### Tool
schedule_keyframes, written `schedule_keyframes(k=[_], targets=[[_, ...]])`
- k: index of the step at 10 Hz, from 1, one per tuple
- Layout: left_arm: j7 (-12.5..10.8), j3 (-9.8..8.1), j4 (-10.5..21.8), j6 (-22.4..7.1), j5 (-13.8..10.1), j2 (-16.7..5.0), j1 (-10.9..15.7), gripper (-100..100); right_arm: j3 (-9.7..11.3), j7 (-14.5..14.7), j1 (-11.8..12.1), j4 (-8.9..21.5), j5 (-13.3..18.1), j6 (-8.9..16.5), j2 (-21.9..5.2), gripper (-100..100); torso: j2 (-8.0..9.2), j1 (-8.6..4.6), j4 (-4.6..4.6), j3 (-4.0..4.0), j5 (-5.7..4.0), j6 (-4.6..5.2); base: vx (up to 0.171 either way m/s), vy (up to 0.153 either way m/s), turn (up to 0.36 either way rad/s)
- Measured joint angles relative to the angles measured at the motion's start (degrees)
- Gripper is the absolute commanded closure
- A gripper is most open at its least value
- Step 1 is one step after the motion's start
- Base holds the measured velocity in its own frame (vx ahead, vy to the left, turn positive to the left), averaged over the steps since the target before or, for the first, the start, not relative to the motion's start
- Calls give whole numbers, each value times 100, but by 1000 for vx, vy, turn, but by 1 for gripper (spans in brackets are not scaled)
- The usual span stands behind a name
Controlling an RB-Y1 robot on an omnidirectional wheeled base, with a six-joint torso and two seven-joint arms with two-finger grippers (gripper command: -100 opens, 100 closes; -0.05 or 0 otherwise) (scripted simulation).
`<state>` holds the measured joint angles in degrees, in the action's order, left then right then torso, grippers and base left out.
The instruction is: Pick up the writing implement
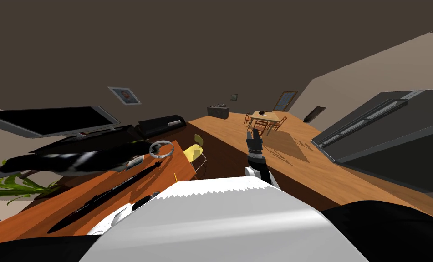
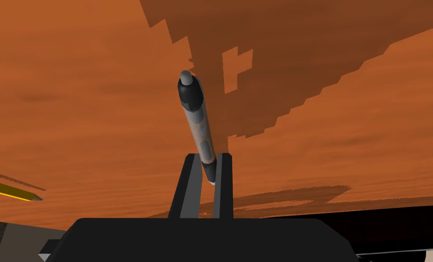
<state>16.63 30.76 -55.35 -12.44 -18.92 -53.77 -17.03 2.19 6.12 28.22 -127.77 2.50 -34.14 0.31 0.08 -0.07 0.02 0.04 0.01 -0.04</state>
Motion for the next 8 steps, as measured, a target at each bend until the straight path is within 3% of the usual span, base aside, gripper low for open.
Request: schedule_keyframes(k=[1, 2, 3, 7, 8], targets=[[-1, 0, 0, 0, 0, 0, 0, 100, 0, 0, 0, 0, 0, 0, 0, 0, -1, 1, 0, 0, 0, 0, 0, 0, 0], [-1, 0, 0, 0, 0, 0, 0, 0, 0, 0, 0, 0, 0, 0, 0, 0, -1, 1, 0, -1, 0, 1, 0, 0, 0], [-1, 0, 0, 1, 0, 0, 0, 100, 0, 0, 0, 0, 0, 0, 0, 0, -1, 1, -1, -1, 0, 0, -4, -36, 57], [3, 77, -311, -42, -197, -320, -97, 100, 0, 0, 0, 0, 0, 0, 1, 0, 2, -25, 0, 1, -8, -2, -5, -52, 34], [2, 78, -321, -44, -201, -327, -102, 0, 0, 0, 0, 0, 0, 0, 0, 0, 0, -13, 0, 0, -4, -1, 0, 0, 0]])
